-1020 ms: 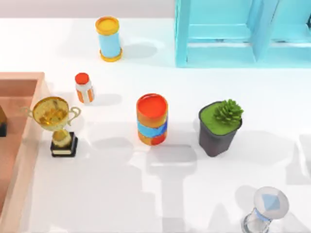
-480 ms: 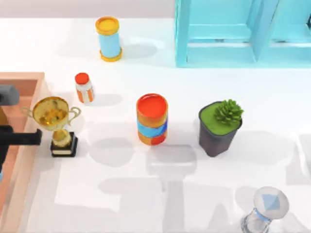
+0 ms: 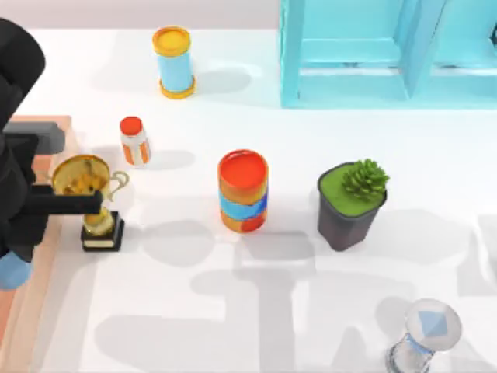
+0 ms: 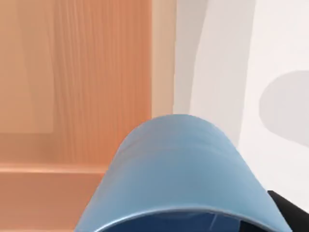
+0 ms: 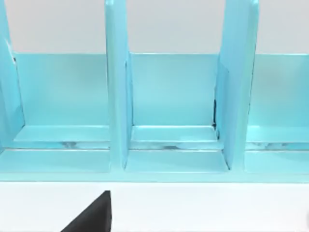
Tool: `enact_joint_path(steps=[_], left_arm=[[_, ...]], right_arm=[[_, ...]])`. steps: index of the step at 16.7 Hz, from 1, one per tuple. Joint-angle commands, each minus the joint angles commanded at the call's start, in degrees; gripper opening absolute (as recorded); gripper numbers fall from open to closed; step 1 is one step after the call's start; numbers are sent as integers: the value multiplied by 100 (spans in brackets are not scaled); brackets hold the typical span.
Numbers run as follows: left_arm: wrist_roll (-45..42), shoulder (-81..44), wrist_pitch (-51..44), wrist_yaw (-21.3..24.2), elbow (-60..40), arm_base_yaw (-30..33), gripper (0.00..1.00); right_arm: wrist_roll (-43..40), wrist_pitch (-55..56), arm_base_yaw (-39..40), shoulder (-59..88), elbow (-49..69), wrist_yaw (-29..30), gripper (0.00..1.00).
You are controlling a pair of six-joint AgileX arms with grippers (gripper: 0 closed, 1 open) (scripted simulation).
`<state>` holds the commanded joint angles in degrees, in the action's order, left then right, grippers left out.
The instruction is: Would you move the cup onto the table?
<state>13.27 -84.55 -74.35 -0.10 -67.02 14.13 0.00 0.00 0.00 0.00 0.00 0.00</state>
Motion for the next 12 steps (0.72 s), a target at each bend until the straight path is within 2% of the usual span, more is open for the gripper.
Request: enact_joint_path(steps=[3, 9, 12], left_arm=[[1026, -726, -169, -21, -777, 1003, 0], [3445, -2186, -342, -106, -2475, 3477, 0], [4295, -2686, -354, -129, -3061, 4354, 0]], right_arm=[[0, 0, 0, 0, 0, 0, 100], [0, 0, 0, 0, 0, 0, 100], [0, 0, 0, 0, 0, 0, 100]])
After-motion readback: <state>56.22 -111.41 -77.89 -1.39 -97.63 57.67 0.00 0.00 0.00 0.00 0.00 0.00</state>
